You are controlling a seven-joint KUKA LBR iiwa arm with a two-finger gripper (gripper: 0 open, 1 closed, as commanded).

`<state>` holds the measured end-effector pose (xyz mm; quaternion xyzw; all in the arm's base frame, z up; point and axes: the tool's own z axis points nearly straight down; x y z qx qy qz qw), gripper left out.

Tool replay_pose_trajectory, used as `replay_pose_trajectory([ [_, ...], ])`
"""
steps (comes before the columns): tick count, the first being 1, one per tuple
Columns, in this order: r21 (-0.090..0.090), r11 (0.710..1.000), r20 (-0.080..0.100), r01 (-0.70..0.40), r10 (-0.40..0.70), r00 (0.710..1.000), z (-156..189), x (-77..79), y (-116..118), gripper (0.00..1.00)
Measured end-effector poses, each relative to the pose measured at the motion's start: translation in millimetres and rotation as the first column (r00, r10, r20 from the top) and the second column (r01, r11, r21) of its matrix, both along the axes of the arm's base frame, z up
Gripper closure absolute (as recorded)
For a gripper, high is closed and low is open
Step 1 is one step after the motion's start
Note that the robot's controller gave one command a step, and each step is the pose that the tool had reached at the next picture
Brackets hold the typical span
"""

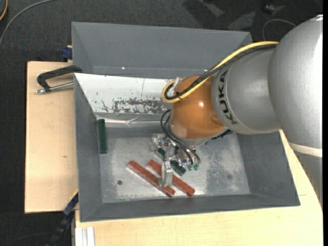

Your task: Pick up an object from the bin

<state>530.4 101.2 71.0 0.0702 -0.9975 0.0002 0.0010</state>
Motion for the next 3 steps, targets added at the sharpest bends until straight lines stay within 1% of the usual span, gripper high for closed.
replay_pose_trajectory([
  [1, 0.002, 1.0, 0.001, -0.014, 0.014, 1.0, 0, -21.1, -12, 0.0],
  [2, 0.002, 1.0, 0.002, -0.014, 0.014, 1.0, 0, -20.4, -12, 1.0],
  [3, 0.003, 1.0, 0.017, -0.025, 0.025, 1.0, 160, -18.3, -7, 1.0],
])
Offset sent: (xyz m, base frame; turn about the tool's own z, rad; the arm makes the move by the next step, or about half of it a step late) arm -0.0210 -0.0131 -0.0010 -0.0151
